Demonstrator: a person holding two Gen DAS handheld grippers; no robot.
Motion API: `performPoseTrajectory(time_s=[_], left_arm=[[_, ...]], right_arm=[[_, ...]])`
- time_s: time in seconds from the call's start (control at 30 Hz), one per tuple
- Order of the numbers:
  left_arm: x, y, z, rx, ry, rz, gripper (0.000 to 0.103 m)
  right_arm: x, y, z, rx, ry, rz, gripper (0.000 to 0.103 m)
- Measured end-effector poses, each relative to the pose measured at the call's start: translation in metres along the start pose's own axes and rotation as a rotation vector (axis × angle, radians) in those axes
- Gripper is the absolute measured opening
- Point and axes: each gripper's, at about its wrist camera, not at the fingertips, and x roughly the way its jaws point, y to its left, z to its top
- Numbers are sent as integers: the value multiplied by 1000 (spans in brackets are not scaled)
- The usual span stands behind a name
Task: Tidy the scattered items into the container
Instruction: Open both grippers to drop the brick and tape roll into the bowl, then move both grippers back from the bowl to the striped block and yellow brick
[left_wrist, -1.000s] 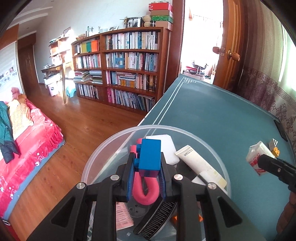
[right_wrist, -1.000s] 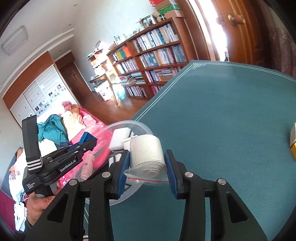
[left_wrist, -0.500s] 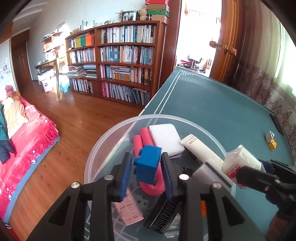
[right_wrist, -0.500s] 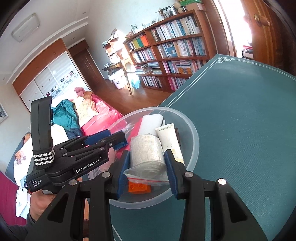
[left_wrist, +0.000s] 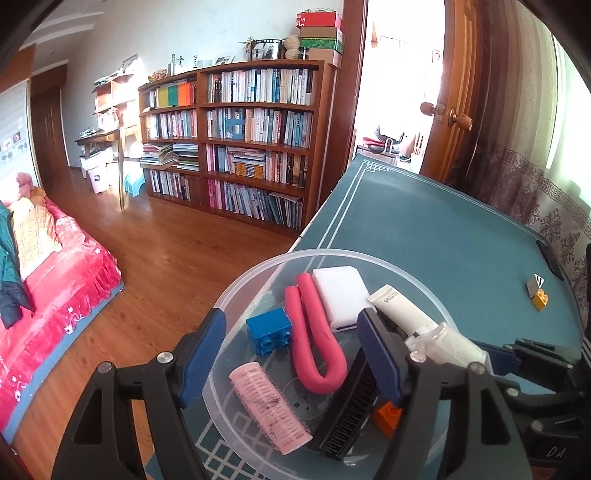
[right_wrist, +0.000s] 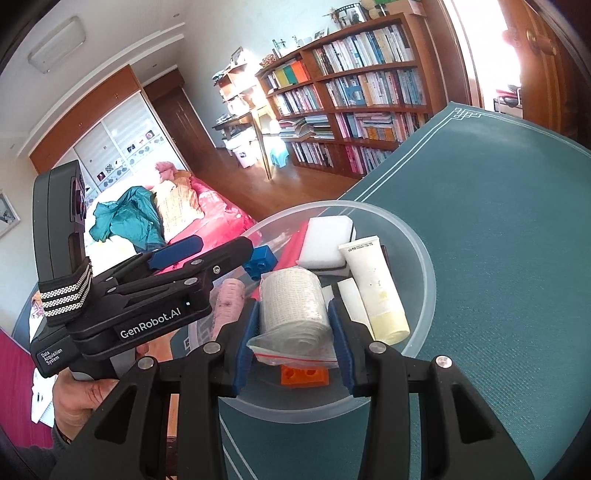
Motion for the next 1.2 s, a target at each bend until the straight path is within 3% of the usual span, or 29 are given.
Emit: performPoseTrajectory(time_s=[0.2,0.37,0.57,0.9,1.2], left_arm=[[-4,18,3,-77,-15,26,83],[-2,25,3,-119,-12,32,85],[0,19,2,-99,-7,25,86],[-4,15,0,-83,-4,25,89],[-5,7,1,-78,-9,17,95]], right_arm=[[6,0,0,10,17,-6,43],[5,2,-2,0,23,9,50],[3,4,-8,-24,39,28,50],[5,20,-20,-76,100,147,50],[-19,2,-22,-54,37,74,50]])
